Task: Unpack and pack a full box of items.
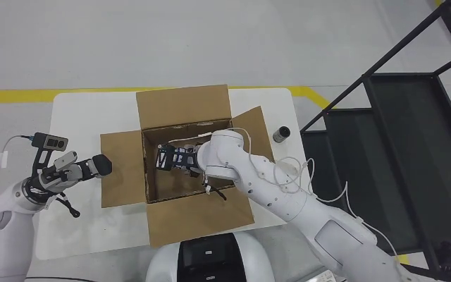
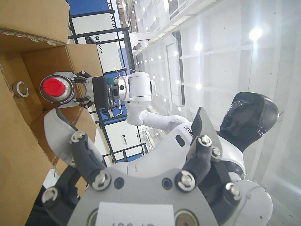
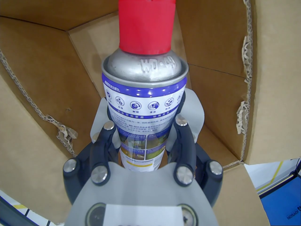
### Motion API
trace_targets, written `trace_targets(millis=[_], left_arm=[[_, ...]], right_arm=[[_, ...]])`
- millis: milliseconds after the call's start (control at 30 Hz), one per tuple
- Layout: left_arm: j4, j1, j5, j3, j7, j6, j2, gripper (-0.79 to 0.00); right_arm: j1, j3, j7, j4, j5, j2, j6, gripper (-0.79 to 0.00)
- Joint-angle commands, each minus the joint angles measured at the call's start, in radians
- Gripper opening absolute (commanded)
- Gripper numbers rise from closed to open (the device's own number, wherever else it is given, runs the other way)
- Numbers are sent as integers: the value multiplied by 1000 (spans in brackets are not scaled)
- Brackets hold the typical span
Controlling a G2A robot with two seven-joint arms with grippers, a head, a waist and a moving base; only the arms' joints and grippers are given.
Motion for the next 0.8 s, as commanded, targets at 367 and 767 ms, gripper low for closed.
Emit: trace_targets(millis=[367,767], left_arm=[[0,0,0,0,0,0,0,0],[0,0,0,0,0,0,0,0]], right_arm=[[0,0,0,0,0,0,0,-785],[-103,226,-208,-150,71,60,-158,-785]])
